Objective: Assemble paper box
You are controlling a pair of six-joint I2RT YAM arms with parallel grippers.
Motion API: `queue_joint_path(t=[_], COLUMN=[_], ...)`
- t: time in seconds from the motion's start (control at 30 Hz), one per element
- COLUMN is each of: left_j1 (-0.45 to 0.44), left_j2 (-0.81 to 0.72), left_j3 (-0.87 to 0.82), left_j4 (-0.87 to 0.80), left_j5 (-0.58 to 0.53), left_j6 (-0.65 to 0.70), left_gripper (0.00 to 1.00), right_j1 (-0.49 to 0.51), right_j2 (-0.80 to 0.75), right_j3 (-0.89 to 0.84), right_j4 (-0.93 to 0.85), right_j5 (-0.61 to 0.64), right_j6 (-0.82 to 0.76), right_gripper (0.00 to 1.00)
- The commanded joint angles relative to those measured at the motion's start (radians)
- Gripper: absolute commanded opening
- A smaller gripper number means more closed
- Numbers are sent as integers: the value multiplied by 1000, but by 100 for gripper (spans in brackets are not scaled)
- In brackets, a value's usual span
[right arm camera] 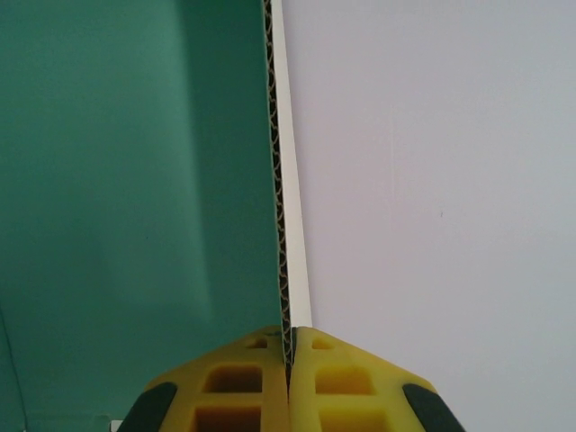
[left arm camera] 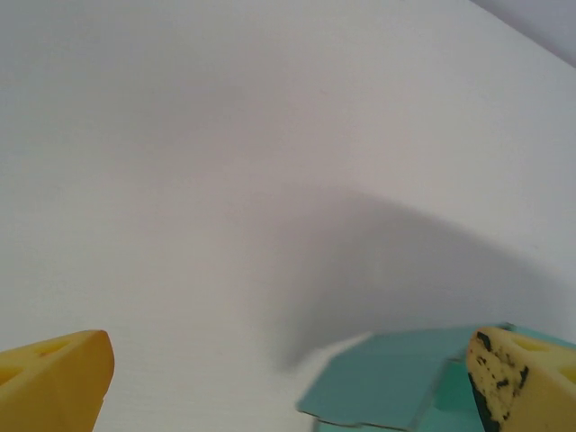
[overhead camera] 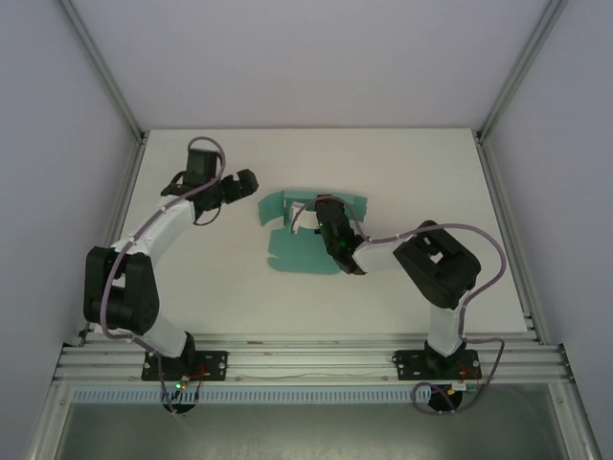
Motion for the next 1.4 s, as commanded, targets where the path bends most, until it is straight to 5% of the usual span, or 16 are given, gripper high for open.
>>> queue_joint_path(t=[0.0, 0.1, 0.3, 0.53, 1.37], left_j1=[28, 27, -39, -147, -270], left_j2=[96, 159, 148, 122, 240], left_j3=[36, 21, -99, -154, -153], left_j4=[-50, -7, 169, 281, 540], left_j5=[-8, 58, 226, 209, 137], left_j6=[76, 155, 257, 330, 387], left_gripper=[100, 100, 82, 77, 57], right_j1=[-3, -4, -4, -3, 14], right_j2=[-29, -34, -35, -42, -71], right_j3=[-1, 3, 2, 7, -19], right_j4=[-45, -60, -71, -83, -208], right_j5=[-9, 3, 12, 14, -53], right_j6=[3, 4, 10, 19, 65], right_gripper=[0, 0, 0, 0, 0])
